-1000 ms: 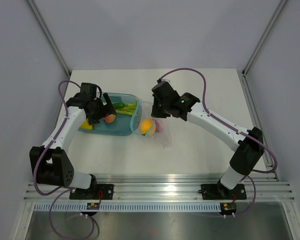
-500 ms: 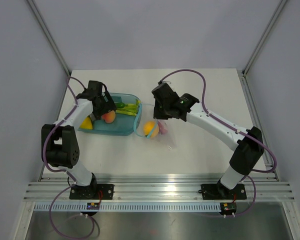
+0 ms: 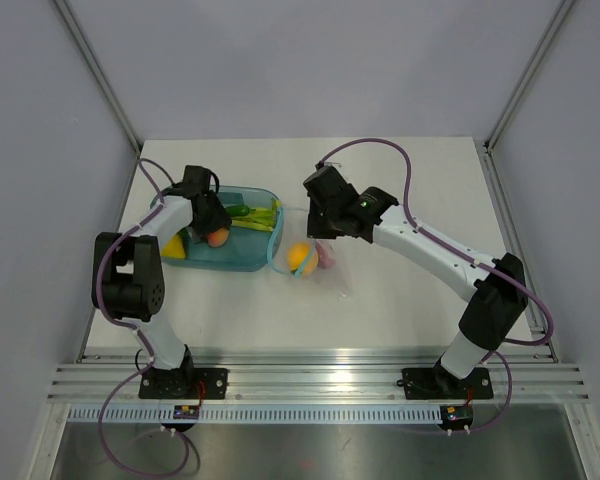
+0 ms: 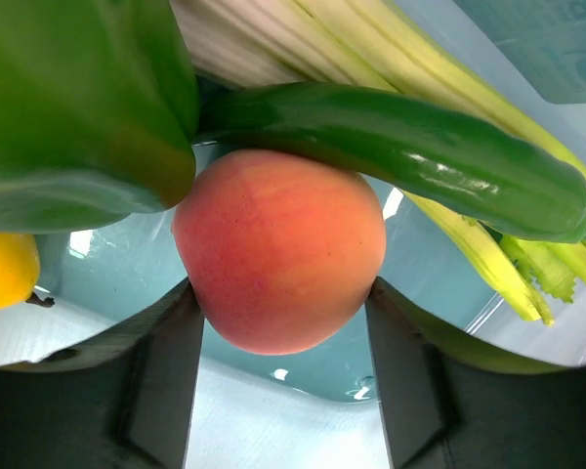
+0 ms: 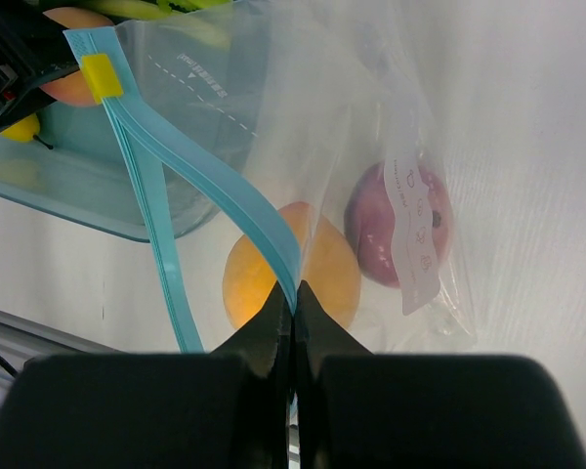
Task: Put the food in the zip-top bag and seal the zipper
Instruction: Pick up the fake fruit from the bin, then place the fake fruit in the zipper food storage bag.
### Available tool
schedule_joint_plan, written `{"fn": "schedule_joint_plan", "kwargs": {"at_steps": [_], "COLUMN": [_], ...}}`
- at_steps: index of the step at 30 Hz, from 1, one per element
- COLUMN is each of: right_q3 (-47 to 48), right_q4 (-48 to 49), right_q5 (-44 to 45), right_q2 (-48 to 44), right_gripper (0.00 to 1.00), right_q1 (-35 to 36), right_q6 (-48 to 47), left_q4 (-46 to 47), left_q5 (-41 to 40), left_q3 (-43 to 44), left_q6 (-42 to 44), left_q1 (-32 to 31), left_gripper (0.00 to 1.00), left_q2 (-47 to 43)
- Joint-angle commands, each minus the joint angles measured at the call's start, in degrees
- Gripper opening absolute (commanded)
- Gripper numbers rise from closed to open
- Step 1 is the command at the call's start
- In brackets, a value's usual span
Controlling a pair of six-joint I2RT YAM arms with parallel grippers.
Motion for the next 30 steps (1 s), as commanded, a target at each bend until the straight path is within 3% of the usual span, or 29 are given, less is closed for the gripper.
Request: {"fn": "schedule_joint_plan", "kwargs": {"at_steps": [1,9,16,21,30], "right_q3": [2.29,1.76,3.95,4.04,3.78], "right_q4": [0.18,0.53,1.41,1.76,2.02], "right_q5": [0.84,1.10,-0.22,-0.57,-0.83], "right_q2": [-0.12,0.23,3.22,2.96,0.85], "right_gripper": [0.00,0.00,0.00,0.00,0.00], "right_q1": [0.02,-0.07,0.02,0.02,0.02], "right_q6": [-0.45,-0.36,-0.45,-0.10,0.52], "left_q4": [1.53,-6.20,-13.85,-6.94,0.47], "left_q5": [-2.28,0.17,18.97,31.96,38.06], "left_q3": [0.71,0.97,6.76,2.57,-3.42], "left_q6": [0.27,7.56,16.09,13.29,8.01], "left_q1": [0.18,-1.49,-9.65,-14.84,-17.04], "left_gripper": [0.50,0.46,0.47,0.46,0.44], "left_q2": [-2.64,-18.18,-26.72,-30.15,-29.28]}}
